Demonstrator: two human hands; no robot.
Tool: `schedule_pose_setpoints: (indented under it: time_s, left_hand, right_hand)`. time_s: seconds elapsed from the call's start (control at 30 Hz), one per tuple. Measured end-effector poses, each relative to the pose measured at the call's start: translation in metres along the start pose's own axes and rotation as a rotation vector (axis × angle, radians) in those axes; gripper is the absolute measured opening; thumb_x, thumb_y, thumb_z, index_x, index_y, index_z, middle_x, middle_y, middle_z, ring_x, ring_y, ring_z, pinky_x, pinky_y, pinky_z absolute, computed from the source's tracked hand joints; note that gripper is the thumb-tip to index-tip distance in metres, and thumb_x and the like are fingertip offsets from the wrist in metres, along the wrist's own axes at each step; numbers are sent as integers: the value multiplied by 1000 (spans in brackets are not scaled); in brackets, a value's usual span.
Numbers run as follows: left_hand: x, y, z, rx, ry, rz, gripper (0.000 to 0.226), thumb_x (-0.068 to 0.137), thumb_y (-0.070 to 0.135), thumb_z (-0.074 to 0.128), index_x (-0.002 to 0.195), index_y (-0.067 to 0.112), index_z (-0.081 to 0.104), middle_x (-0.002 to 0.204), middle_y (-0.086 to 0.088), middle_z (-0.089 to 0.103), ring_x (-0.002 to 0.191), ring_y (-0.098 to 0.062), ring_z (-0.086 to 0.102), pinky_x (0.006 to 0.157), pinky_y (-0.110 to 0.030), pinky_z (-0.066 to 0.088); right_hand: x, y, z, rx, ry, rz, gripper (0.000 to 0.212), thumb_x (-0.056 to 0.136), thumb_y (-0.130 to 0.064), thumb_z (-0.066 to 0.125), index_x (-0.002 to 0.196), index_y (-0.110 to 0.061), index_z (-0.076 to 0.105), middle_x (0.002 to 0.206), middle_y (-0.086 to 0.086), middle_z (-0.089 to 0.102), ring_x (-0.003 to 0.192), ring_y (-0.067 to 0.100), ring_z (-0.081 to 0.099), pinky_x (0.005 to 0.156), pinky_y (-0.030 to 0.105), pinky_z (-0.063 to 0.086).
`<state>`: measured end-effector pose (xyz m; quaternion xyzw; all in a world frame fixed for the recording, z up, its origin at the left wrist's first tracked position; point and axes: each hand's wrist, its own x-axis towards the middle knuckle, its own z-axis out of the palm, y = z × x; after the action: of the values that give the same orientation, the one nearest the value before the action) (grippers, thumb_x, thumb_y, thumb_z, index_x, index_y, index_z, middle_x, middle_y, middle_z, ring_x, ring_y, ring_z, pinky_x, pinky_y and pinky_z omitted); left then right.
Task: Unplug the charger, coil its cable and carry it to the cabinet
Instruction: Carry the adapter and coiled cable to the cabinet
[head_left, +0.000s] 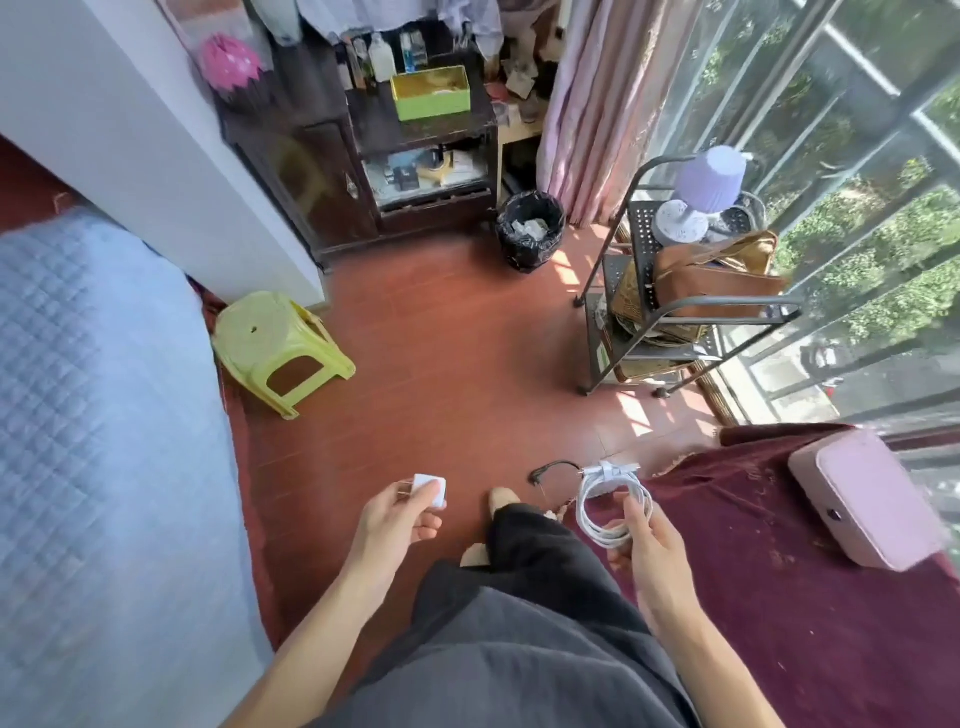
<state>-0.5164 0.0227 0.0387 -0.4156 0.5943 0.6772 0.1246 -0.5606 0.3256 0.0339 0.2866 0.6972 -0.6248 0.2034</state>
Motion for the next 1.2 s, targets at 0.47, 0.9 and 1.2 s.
schedule_pose_setpoints:
  time_s: [0.47,0.9,1.2]
  left_hand:
    - [150,166,21,1,129,25,57,64,60,75,95,12,75,86,-6,81,71,-14,74,72,-31,60]
    - [307,279,-54,-76,207,-72,62,56,58,75,95,11,73,81,-4,81,65,-13,75,60,-24,58]
    - [413,410,-76,-14,104,32,56,68,59,75,99,13,74,91,-6,81,69,-13,73,64,-28,58]
  right_hand:
    - [181,-176,109,-122,-124,-42,25,109,-36,55,100,-23,73,57,-7,63,57,13,57,59,31,48]
    - [305,-286,272,-29,-155,12,31,110,-33,56,111,-5,70,73,9,56,53,11,51,52,27,46]
    - [346,-380,355,-26,-147,-62,28,110,-33,56,112,-12,75,93,20,69,79,26,58,68,37,50]
